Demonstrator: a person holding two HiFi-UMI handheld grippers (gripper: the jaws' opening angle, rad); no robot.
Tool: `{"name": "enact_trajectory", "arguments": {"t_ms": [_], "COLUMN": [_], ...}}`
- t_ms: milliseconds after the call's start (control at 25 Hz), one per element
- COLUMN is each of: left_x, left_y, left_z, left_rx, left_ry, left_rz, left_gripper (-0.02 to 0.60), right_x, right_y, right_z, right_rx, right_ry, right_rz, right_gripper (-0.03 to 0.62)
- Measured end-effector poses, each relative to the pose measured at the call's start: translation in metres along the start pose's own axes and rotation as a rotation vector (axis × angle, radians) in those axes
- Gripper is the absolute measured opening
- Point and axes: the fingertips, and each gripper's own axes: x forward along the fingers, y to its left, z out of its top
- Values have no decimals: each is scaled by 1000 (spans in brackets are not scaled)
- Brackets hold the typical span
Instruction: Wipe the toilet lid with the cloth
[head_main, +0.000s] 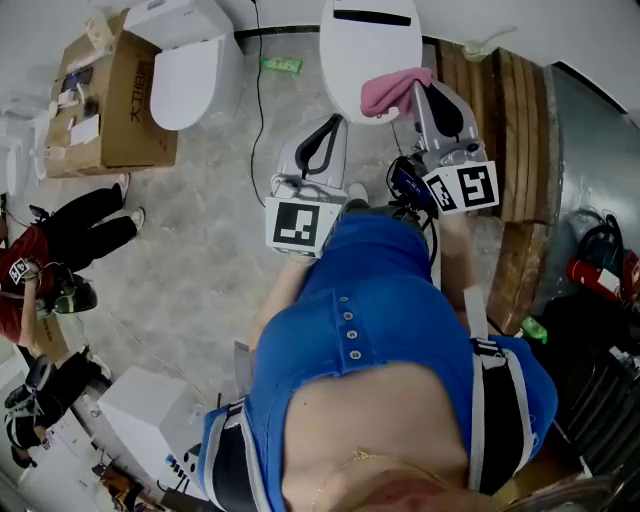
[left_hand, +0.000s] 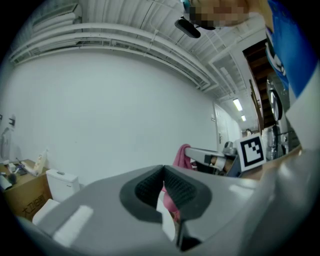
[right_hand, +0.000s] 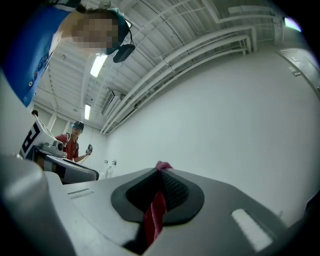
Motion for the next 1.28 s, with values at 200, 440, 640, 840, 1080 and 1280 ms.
{"name": "enact_trajectory", "arguments": {"t_ms": [200,440,640,840,1080,1280], "left_x": [-17,-18,-20,-25,-28,-29], "left_y": [18,20,29,39,47,54], "left_z": [0,-3,-1,0,-2,-2], "left_rx": [19,35,34,35,28,21], "left_ry": [1,8,5,4,11,14], "left_rz": [59,96,120,152,186,218], "left_gripper": [2,2,2,2,2,2], "right_x": [16,26,33,39,49,57], "right_y": [28,48,65,85,103,114], "right_z": [4,0,1,0,-2,-5], "right_rx": [-34,-46,-37,-29,-31,-34], "right_ry": [-3,9,10,10,15,24], "right_rz": [56,133,178,221,285,333], "right_gripper": [11,11,11,11,11,11]}}
